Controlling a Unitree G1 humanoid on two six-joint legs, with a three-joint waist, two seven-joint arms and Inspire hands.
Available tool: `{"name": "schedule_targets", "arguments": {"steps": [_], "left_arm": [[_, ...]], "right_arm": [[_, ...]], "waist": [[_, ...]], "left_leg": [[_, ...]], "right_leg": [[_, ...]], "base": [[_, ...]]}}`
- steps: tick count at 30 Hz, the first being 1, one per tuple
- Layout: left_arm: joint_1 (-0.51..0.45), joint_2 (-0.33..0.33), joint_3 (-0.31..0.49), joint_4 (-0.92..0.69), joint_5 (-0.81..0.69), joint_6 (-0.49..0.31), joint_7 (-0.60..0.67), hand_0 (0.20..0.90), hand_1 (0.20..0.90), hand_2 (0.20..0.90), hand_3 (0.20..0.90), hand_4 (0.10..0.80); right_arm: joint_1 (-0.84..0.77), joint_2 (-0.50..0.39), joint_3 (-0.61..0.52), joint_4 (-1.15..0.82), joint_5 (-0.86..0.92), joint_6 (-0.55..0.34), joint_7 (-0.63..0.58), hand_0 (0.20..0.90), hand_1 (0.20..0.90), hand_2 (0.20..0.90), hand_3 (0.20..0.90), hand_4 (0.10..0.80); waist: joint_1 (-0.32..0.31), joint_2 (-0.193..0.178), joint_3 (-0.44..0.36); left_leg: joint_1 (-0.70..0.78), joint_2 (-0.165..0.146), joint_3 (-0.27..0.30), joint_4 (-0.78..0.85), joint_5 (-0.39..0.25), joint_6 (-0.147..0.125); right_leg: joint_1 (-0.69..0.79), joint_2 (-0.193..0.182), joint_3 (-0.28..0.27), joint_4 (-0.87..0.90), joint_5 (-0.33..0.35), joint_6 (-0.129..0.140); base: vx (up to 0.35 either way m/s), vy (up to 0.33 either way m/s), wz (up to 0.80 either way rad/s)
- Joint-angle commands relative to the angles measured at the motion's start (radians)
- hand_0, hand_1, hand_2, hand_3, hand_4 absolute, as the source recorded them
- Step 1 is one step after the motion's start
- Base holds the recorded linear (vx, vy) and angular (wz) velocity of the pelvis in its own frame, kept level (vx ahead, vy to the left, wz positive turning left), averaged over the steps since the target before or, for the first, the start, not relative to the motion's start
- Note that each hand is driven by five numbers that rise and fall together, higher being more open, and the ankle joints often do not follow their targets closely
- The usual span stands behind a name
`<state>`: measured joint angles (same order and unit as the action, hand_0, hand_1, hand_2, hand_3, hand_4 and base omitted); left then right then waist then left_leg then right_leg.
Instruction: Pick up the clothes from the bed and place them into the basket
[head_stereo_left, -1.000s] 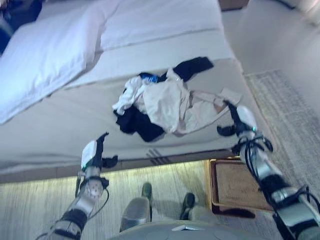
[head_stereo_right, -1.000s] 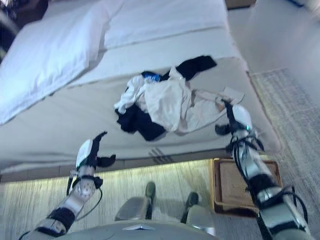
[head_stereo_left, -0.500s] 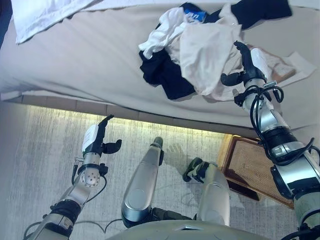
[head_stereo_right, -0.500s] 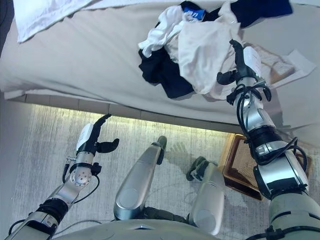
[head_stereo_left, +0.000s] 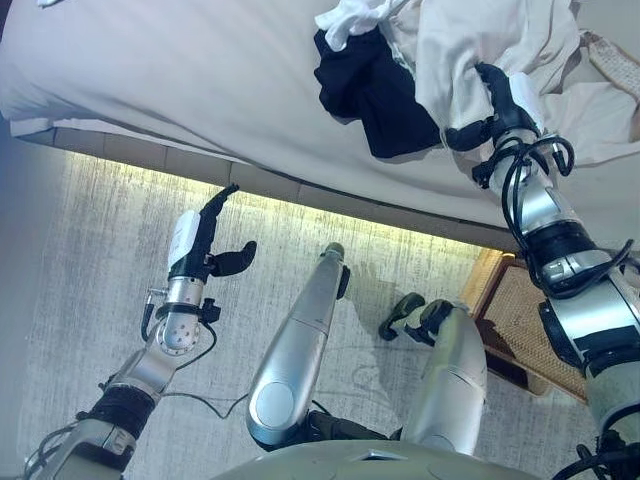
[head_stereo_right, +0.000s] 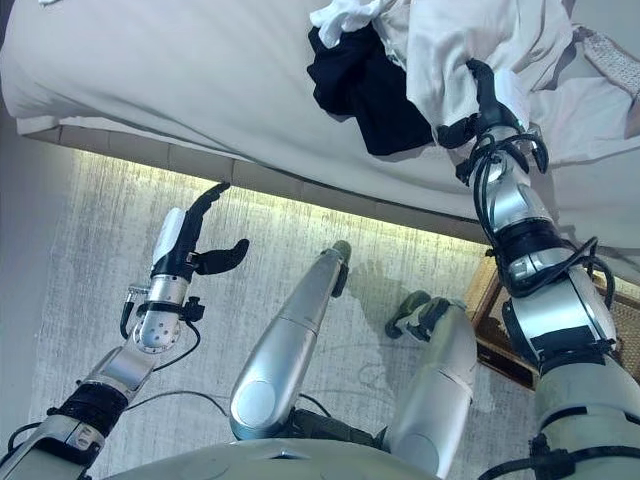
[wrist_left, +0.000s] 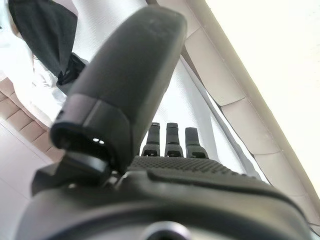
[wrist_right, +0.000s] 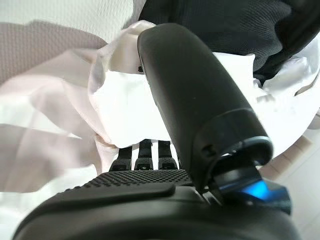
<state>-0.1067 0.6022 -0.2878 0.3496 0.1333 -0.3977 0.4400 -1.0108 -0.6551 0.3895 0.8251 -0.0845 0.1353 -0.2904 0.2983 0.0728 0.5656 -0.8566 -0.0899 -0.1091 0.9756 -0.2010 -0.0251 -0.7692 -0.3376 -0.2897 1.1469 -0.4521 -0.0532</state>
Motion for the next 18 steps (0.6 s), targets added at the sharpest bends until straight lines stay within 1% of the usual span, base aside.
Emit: {"name": "schedule_targets", "arguments": {"steps": [1,2,3,4,5,12,15,18], "left_arm": [[-0.005,0.051,0.029,-0.112,-0.043,-0.058,0.012,0.900,0.900,0.900,0.900,0.800],[-0.003,0.052,0.030,-0.112,-0.041,-0.060,0.010,0.900,0.900,0.900,0.900,0.800],[0.002,0.054,0.027,-0.114,-0.034,-0.065,0.010,0.900,0.900,0.900,0.900,0.800],[0.006,0.056,0.029,-0.118,-0.033,-0.067,0.010,0.900,0.900,0.900,0.900,0.800],[0.011,0.060,0.033,-0.123,-0.037,-0.068,0.010,0.900,0.900,0.900,0.900,0.800],[0.041,0.083,0.054,-0.141,-0.042,-0.090,-0.011,0.900,0.900,0.900,0.900,0.800],[0.051,0.087,0.060,-0.137,-0.039,-0.108,-0.032,0.900,0.900,0.900,0.900,0.800],[0.062,0.088,0.066,-0.140,-0.031,-0.117,-0.039,0.900,0.900,0.900,0.900,0.800]], "right_arm": [[-0.135,-0.086,0.056,-0.037,0.016,-0.039,-0.017,0.728,0.728,0.728,0.700,0.600],[-0.135,-0.088,0.057,-0.039,0.014,-0.036,-0.016,0.728,0.728,0.728,0.700,0.600],[-0.133,-0.093,0.060,-0.045,0.009,-0.027,-0.012,0.611,0.611,0.611,0.562,0.462],[-0.130,-0.099,0.061,-0.048,0.007,-0.021,-0.006,0.432,0.432,0.432,0.354,0.254],[-0.128,-0.107,0.063,-0.051,0.001,-0.013,-0.002,0.300,0.300,0.300,0.200,0.100],[-0.124,-0.145,0.061,-0.050,0.005,0.001,-0.006,0.300,0.300,0.300,0.200,0.100],[-0.107,-0.152,0.052,-0.047,-0.010,-0.011,-0.002,0.300,0.300,0.300,0.200,0.100],[-0.086,-0.161,0.046,-0.058,-0.016,-0.011,0.005,0.300,0.300,0.300,0.200,0.100]], "waist": [[0.018,0.030,-0.046],[0.018,0.030,-0.046],[0.019,0.028,-0.046],[0.019,0.026,-0.046],[0.020,0.025,-0.046],[0.026,0.019,-0.046],[0.025,0.010,-0.046],[0.025,-0.001,-0.046]], "left_leg": [[0.049,-0.068,0.075,0.046,-0.123,0.090],[0.049,-0.068,0.074,0.046,-0.123,0.089],[0.050,-0.069,0.070,0.044,-0.123,0.089],[0.054,-0.070,0.066,0.043,-0.124,0.088],[0.056,-0.071,0.063,0.043,-0.124,0.088],[0.067,-0.072,0.053,0.051,-0.127,0.081],[0.104,-0.071,0.046,0.029,-0.126,0.077],[0.160,-0.063,0.042,-0.014,-0.118,0.075]], "right_leg": [[0.007,0.105,-0.028,-0.004,0.039,-0.030],[0.008,0.105,-0.029,-0.004,0.038,-0.030],[0.010,0.108,-0.031,-0.006,0.039,-0.031],[0.015,0.111,-0.033,-0.010,0.038,-0.032],[0.019,0.113,-0.034,-0.012,0.038,-0.033],[0.041,0.111,-0.047,-0.018,0.041,-0.032],[0.084,0.118,-0.050,-0.042,0.046,-0.031],[0.145,0.122,-0.054,-0.081,0.053,-0.027]], "base": [[0.002,-0.048,0.04],[0.016,-0.056,0.03],[0.024,-0.056,0.04],[0.030,-0.066,0.05],[0.022,-0.055,0.05],[0.010,-0.045,0.01],[0.004,-0.011,0.00],[0.000,0.000,0.00]]}}
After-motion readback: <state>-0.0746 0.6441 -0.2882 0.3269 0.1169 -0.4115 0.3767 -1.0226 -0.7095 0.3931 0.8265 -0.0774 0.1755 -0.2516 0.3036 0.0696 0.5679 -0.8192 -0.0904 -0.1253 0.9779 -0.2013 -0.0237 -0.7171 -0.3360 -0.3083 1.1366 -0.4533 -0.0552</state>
